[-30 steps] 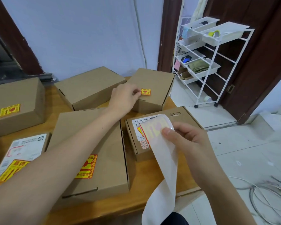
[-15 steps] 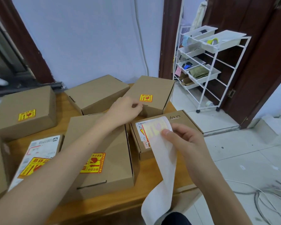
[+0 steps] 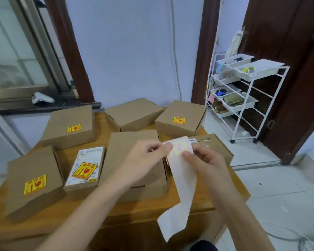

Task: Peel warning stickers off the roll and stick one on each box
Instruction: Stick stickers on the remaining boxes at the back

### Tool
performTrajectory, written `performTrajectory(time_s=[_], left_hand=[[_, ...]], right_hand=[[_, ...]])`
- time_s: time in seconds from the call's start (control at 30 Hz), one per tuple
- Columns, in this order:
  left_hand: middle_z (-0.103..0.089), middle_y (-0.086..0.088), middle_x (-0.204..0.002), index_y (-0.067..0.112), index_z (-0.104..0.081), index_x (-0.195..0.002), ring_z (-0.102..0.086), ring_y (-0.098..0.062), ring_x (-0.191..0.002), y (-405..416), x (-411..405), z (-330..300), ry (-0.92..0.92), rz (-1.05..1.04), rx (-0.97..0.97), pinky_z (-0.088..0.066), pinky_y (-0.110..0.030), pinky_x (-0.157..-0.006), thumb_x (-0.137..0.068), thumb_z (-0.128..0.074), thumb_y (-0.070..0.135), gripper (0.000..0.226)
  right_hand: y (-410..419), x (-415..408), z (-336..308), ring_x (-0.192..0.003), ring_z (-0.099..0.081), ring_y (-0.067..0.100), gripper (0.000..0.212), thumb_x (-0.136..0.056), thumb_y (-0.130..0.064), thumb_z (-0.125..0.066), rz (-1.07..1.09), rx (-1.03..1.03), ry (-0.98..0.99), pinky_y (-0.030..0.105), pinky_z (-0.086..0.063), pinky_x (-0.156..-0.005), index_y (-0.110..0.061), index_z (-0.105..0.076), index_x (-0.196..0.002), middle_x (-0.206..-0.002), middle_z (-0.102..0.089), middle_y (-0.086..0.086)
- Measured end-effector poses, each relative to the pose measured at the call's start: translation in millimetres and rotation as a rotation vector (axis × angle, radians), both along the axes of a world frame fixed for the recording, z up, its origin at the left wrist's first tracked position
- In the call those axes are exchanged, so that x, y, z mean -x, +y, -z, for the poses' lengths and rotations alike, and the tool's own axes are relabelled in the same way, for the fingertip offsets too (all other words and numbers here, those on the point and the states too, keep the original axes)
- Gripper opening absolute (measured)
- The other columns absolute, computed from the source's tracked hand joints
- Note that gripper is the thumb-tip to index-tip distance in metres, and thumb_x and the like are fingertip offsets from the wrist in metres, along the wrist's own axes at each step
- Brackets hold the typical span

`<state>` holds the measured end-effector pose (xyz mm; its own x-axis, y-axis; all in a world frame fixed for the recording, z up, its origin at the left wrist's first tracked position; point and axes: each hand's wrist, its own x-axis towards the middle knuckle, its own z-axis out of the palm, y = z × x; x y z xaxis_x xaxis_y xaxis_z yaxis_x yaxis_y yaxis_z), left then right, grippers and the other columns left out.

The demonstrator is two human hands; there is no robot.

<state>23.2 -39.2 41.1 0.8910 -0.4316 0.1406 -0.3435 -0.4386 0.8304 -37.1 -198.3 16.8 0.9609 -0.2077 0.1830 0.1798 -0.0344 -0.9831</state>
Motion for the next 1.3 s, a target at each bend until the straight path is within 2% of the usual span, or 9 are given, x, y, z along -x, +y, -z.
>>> performTrajectory(time_s=[0.07, 0.2, 0.4, 0.5, 0.6, 0.73, 0.87, 1.03, 1.3], left_hand=[[-0.052, -0.011, -0.061, 0.003, -0.063, -0.072, -0.048, -0.011, -0.056, 3.4, 10.0, -3.8, 0.026, -0.022, 0.092, -0.039, -0.022, -0.057, -0.090, -0.056, 0.038, 0.040], [-0.056, -0.005, -0.061, 0.015, -0.063, -0.067, -0.051, -0.010, -0.059, 12.2, 25.0, -2.4, 0.039, 0.000, 0.141, -0.041, -0.021, -0.057, -0.087, -0.060, 0.037, 0.030], [-0.066, -0.001, -0.088, 0.028, -0.068, -0.079, -0.054, -0.016, -0.074, 22.6, 42.1, 2.2, 0.017, 0.037, 0.110, -0.042, -0.013, -0.057, -0.084, -0.069, 0.028, 0.005], [-0.064, 0.002, -0.083, 0.021, -0.064, -0.082, -0.054, -0.007, -0.077, 30.7, 43.9, 5.5, -0.032, -0.060, 0.060, -0.043, -0.012, -0.056, -0.084, -0.064, 0.041, 0.020], [-0.060, 0.011, -0.089, 0.033, -0.057, -0.088, -0.056, -0.003, -0.083, 37.4, 43.9, 0.7, -0.117, -0.174, 0.128, -0.048, -0.010, -0.059, -0.082, -0.064, 0.045, 0.015], [-0.052, 0.030, -0.108, 0.056, -0.050, -0.106, -0.055, 0.004, -0.097, 38.7, 46.0, -4.8, -0.077, -0.077, 0.060, -0.050, -0.009, -0.063, -0.081, -0.066, 0.046, 0.032], [-0.060, 0.025, -0.110, 0.046, -0.057, -0.115, -0.056, 0.003, -0.102, 38.3, 49.9, 0.3, -0.052, 0.010, 0.068, -0.052, -0.012, -0.072, -0.085, -0.065, 0.038, 0.031], [-0.055, 0.026, -0.110, 0.047, -0.052, -0.111, -0.049, 0.011, -0.103, 37.4, 55.4, 3.3, -0.134, 0.008, 0.034, -0.047, -0.005, -0.075, -0.087, -0.064, 0.036, 0.030], [-0.050, 0.032, -0.106, 0.052, -0.051, -0.099, -0.047, 0.008, -0.103, 43.8, 52.8, 6.6, -0.269, -0.058, -0.034, -0.047, -0.006, -0.072, -0.083, -0.066, 0.042, 0.024]], right_hand=[[4.7, 4.9, -2.7, -0.076, -0.066, -0.006, 0.015, -0.088, -0.014, -0.061, -0.038, -0.001, 0.004, 0.008, -0.050, -0.058, -0.025, -0.069, -0.094, -0.078, -0.069, -0.024], [9.0, 13.9, -7.4, -0.077, -0.068, -0.001, 0.015, -0.089, -0.017, -0.058, -0.071, -0.019, 0.004, 0.011, -0.052, -0.062, -0.013, -0.071, -0.096, -0.081, -0.072, -0.015], [14.3, 20.8, -9.2, -0.081, -0.069, -0.001, 0.015, -0.090, -0.020, -0.058, -0.042, 0.023, 0.005, 0.013, -0.054, -0.062, -0.019, -0.073, -0.092, -0.083, -0.073, -0.017], [17.0, 22.9, -8.9, -0.079, -0.067, -0.006, 0.013, -0.090, -0.019, -0.059, -0.038, 0.067, -0.002, 0.010, -0.052, -0.059, -0.024, -0.071, -0.090, -0.079, -0.071, -0.025], [18.2, 25.2, -8.9, -0.078, -0.067, -0.005, 0.013, -0.090, -0.018, -0.059, -0.059, 0.068, 0.008, 0.011, -0.053, -0.058, -0.025, -0.070, -0.092, -0.079, -0.072, -0.024], [21.4, 27.0, -9.7, -0.078, -0.068, -0.002, 0.012, -0.089, -0.020, -0.059, -0.082, 0.083, 0.013, 0.013, -0.053, -0.058, -0.024, -0.069, -0.094, -0.080, -0.073, -0.019], [23.3, 27.7, -10.1, -0.079, -0.069, 0.000, 0.012, -0.087, -0.020, -0.062, -0.095, 0.079, 0.025, 0.016, -0.055, -0.060, -0.023, -0.070, -0.096, -0.081, -0.072, -0.015], [25.6, 27.2, -11.9, -0.079, -0.070, 0.000, 0.010, -0.087, -0.021, -0.062, -0.157, 0.091, 0.060, 0.014, -0.053, -0.059, -0.026, -0.070, -0.092, -0.083, -0.073, -0.013], [29.6, 24.8, -11.1, -0.078, -0.070, 0.000, 0.013, -0.086, -0.017, -0.063, -0.178, 0.064, 0.037, 0.014, -0.054, -0.060, -0.026, -0.069, -0.092, -0.079, -0.074, -0.016]])
